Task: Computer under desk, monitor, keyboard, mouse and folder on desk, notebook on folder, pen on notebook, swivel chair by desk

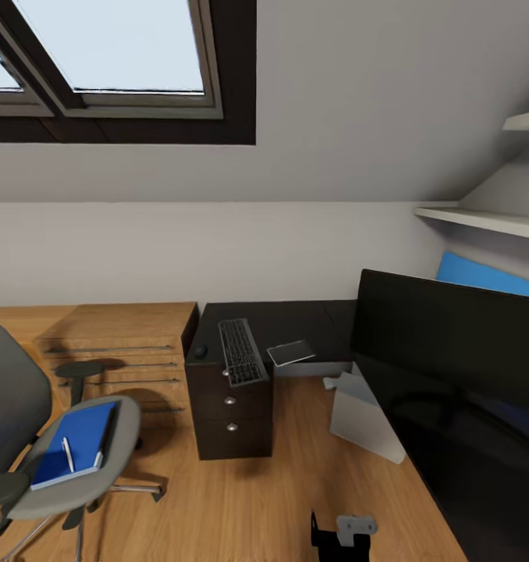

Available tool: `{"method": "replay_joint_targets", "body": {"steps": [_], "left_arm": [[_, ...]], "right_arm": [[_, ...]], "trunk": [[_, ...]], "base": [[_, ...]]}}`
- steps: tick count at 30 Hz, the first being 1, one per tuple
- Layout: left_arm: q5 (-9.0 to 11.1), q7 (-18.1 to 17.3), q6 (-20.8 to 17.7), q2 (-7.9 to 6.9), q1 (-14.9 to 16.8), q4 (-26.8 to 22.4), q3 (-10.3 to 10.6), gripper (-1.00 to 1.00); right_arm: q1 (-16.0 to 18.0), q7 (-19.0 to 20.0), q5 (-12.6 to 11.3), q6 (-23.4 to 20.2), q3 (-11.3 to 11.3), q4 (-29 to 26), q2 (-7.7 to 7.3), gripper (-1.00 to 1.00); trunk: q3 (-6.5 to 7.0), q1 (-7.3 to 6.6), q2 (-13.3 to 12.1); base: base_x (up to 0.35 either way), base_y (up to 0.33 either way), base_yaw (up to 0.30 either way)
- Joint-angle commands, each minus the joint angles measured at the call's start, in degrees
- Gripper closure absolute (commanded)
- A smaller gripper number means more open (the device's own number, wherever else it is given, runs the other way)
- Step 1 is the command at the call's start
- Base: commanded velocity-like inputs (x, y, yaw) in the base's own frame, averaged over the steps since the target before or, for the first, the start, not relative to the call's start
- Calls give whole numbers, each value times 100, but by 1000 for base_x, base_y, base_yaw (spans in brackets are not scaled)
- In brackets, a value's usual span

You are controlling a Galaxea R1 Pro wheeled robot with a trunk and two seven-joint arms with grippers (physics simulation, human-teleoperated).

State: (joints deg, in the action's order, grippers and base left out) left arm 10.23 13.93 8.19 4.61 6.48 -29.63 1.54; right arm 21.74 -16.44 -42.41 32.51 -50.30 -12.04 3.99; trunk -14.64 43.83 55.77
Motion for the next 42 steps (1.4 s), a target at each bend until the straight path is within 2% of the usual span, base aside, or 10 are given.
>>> {"method": "replay_joint_targets", "body": {"steps": [1,5,23,28,32,37,39,42], "left_arm": [[56,20,25,-2,3,1,16,-100],[59,22,25,-3,3,1,9,-100],[67,14,42,-12,3,20,-1,-100],[49,5,48,-6,3,83,7,-100],[43,14,27,0,3,-277,11,-100],[33,11,-125,16,3,-1351,16,-100],[34,11,-377,20,3,-1792,15,-100],[42,19,-1100,30,6,-2515,14,-100]], "right_arm": [[6,-44,-18,10,-49,0,2,-100],[6,-44,-14,10,-50,0,11,-100],[6,-44,-11,10,-54,-2,14,-100],[9,-56,28,79,-50,-188,25,-100],[45,-134,8,68,38,-645,-4,-100],[374,-567,-1,-247,162,-1067,-47,-100],[615,-734,-2,-512,184,-1146,-55,-100],[1028,-902,-3,-1032,204,-1223,-65,-100]], "trunk": [[10,-26,-36],[80,-114,-197],[79,-114,-197],[79,-114,-197],[79,-114,-197],[79,-114,-197],[79,-114,-197],[79,-114,-197]], "base": [[-337,-22,-62],[-281,-14,-32],[-20,-1,-2],[61,0,0],[88,0,0],[26,0,0],[12,0,0],[7,0,0]]}}
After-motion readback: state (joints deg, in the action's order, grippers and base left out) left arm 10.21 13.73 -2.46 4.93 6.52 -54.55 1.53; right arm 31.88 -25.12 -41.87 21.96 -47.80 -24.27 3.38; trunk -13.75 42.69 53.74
